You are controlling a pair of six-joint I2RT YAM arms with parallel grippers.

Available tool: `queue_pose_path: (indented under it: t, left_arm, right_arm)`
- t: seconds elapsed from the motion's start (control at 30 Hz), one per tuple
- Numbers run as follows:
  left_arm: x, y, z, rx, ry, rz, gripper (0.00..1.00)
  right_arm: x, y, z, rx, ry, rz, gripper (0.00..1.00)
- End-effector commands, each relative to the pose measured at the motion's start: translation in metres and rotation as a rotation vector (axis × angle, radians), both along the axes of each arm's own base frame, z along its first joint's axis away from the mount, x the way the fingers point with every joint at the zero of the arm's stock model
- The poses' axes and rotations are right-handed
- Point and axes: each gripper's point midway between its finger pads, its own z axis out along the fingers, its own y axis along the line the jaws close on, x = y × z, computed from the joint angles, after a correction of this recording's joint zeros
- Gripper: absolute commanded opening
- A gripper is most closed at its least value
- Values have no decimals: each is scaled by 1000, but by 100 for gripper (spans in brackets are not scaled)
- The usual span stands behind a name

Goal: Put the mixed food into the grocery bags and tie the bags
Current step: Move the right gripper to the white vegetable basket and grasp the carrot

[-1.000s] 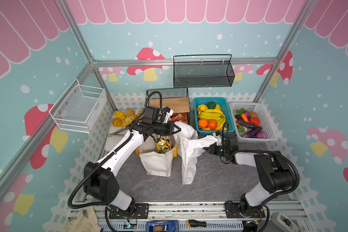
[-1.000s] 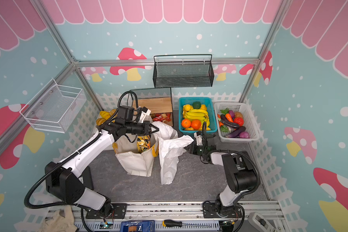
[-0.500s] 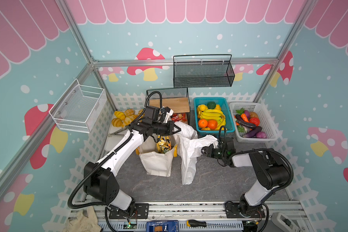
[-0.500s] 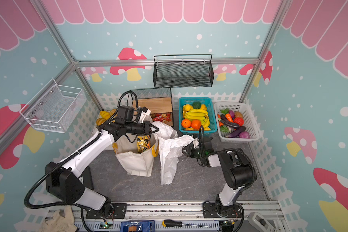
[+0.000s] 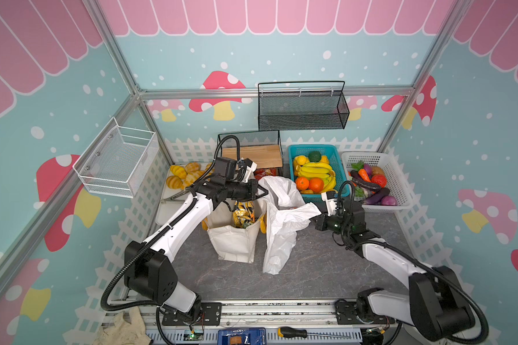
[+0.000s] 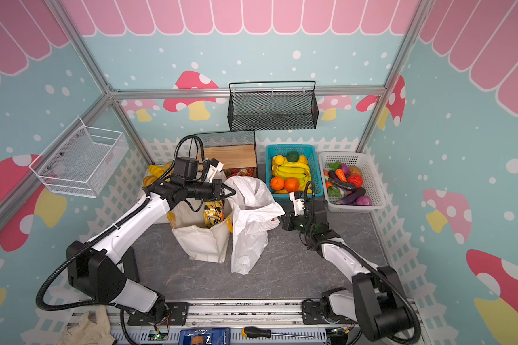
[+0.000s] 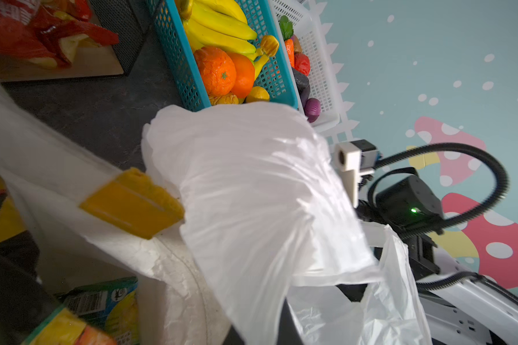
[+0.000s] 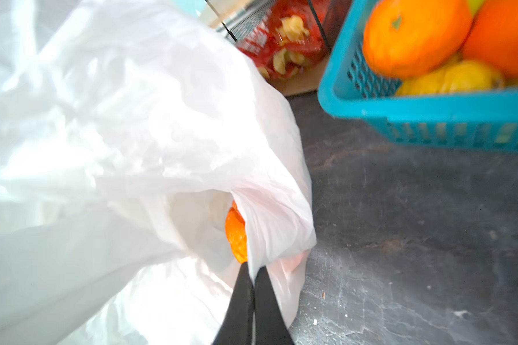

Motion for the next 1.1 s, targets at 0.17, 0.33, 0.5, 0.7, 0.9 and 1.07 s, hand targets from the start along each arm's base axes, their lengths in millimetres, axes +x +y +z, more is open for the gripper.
queue_pose_path:
  t: [0.17, 0.33, 0.5, 0.7, 0.9, 1.07]
  left_arm:
    - [3, 17, 13, 41, -58, 38, 0]
    - [3, 21, 9, 74, -55, 49, 0]
    - [2, 21, 7, 73, -46, 50, 0]
    - [1, 21, 8, 75, -47, 54, 0]
    - [-2, 20, 11, 68, -48, 53, 0]
    - [-4, 19, 16, 58, -62, 49, 0]
  right_arm:
    - [-30, 13, 45, -32, -88, 164, 2]
    - [-7, -9, 54, -147, -115, 12, 10]
    - [23, -56, 66, -322, -122, -234, 53]
    - [60, -153, 88, -404, -145, -604, 78]
    - [121, -234, 73, -464, -82, -830, 86]
    - [177, -279, 46, -637, -34, -900, 86]
